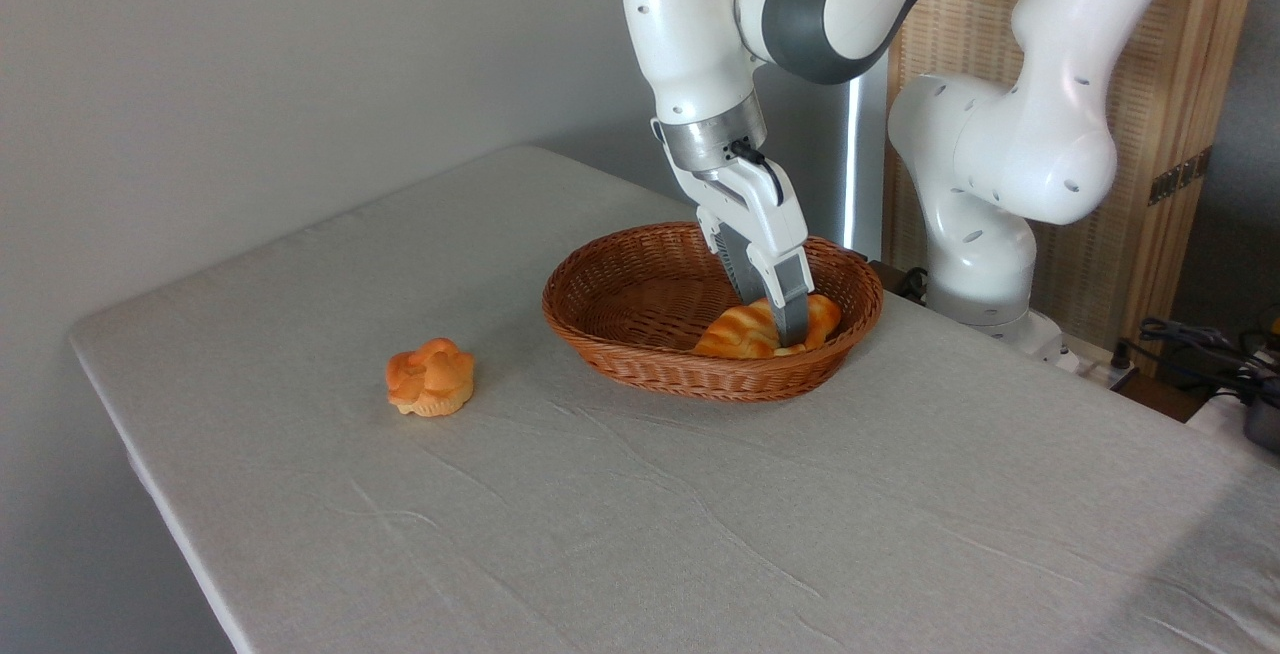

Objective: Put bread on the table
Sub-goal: 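Lower the gripper onto the braided roll and close on it, then lift the braided roll out of the basket and carry it beside the bun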

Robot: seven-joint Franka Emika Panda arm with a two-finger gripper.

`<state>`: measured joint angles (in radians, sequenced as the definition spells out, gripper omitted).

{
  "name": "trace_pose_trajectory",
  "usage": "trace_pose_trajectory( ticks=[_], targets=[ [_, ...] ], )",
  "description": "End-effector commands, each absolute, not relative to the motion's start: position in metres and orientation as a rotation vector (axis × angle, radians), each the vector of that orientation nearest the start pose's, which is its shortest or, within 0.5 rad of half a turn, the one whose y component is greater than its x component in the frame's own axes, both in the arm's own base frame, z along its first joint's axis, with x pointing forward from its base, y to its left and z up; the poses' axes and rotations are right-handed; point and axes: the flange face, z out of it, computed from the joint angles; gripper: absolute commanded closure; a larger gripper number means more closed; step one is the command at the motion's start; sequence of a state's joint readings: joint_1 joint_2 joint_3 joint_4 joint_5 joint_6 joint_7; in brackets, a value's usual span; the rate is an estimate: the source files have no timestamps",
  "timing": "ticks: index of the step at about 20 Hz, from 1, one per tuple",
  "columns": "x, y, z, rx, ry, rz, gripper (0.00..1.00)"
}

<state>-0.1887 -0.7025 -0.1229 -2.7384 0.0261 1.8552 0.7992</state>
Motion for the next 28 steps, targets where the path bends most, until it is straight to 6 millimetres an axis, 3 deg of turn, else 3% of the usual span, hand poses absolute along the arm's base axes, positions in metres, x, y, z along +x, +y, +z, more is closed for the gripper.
trace_pose_trajectory(
  ticks=[1, 6, 13, 21, 24, 26, 28],
  targets=[
    [0.295, -0.078, 0.408, -2.576, 1.616, 0.320, 0.77],
    [0.306, -0.082, 0.436, -2.572, 1.605, 0.248, 0.83],
    [0.310, -0.084, 0.450, -2.571, 1.602, 0.234, 0.96],
    [0.316, -0.094, 0.471, -2.593, 1.615, 0.159, 1.00],
    [0.326, -0.101, 0.507, -2.619, 1.612, 0.032, 1.00],
    [0.340, -0.089, 0.535, -2.668, 1.579, -0.066, 1.00],
    [0.350, -0.084, 0.548, -2.703, 1.565, -0.112, 0.98]
  ],
)
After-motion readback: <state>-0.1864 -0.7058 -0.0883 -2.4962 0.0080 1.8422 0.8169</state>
